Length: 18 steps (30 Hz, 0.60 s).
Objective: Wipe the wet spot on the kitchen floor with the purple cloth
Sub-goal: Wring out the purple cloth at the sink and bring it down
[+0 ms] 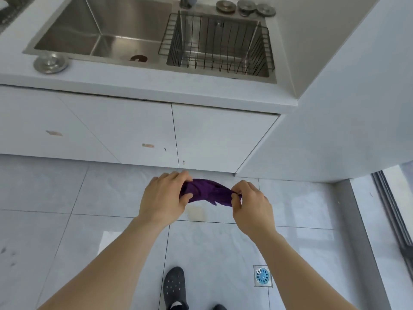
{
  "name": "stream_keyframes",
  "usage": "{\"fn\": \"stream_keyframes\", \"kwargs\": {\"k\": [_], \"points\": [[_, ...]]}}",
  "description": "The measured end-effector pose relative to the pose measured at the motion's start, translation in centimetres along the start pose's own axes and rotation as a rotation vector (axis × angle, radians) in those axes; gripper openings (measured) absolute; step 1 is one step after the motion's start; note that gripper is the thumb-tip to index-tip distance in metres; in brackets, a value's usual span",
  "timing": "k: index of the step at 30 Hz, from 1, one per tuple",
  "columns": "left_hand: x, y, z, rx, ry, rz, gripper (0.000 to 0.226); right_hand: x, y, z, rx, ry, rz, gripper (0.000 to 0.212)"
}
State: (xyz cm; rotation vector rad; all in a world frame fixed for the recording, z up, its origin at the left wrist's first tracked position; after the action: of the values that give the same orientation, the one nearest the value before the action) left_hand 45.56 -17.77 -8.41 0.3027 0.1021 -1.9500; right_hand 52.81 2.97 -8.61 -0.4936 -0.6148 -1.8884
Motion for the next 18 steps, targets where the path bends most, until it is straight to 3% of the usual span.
{"fn": "stream_keyframes", "kwargs": {"k": [7, 18], "points": [[6.2, 0.2, -14.7, 0.05, 0.003, 0.018, 0.028, -7.5, -2.1, -13.9, 0.031, -0.021, -0.025, 0.008], [13.6, 4.9, -44.1, 0.115, -0.048, -0.012, 0.033, -26.3, -1.6, -37.7, 0.049, 0.011, 0.052, 0.011]]}}
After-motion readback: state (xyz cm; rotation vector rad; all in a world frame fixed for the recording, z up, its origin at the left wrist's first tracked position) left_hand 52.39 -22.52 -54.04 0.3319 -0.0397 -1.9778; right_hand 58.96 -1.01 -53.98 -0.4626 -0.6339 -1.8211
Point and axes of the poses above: each hand's wrist, its own y-axis away from the middle knuckle, its own z-axis out of the back of the hand, x = y × z, the point moved 2 cm from there along -y, towards the middle knuckle, and after that the axes turned 10 degrees about -y, right-handed, at the moved point
